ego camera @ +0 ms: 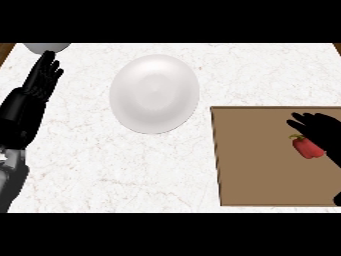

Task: Pick the bell pepper from the tray and place it in the plate

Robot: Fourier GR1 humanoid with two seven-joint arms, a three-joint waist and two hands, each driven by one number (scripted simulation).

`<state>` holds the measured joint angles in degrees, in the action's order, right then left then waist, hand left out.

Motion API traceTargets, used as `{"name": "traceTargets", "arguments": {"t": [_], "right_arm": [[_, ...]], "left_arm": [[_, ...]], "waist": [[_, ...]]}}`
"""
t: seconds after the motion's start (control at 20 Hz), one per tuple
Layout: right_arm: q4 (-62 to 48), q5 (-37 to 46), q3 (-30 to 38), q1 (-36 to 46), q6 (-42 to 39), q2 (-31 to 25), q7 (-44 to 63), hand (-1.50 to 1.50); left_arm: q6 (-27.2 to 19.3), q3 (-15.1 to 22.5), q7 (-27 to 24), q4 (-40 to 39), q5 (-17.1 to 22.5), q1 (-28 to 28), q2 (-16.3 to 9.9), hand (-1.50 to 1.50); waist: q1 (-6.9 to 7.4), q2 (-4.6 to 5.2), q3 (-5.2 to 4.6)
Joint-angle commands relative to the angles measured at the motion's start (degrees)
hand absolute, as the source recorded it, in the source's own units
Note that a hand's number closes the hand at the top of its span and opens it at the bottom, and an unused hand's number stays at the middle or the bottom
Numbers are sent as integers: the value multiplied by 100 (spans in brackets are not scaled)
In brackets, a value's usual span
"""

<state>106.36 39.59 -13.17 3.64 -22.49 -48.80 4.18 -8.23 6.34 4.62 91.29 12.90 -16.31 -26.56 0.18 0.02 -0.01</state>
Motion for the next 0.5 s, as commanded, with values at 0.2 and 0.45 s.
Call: {"name": "traceTargets", "arguments": {"t": [0.2, 0.45], "right_arm": [[-1121, 859, 163, 263, 181, 437, -309, -150], [-1630, 1404, -17, 279, 315, 910, -502, -150]], "left_arm": [[485, -420, -53, -157, -1, 3, 49, 0], [370, -315, 68, 37, -385, 102, 393, 0]], "waist": [[-7, 2, 2], [-7, 1, 3]]}}
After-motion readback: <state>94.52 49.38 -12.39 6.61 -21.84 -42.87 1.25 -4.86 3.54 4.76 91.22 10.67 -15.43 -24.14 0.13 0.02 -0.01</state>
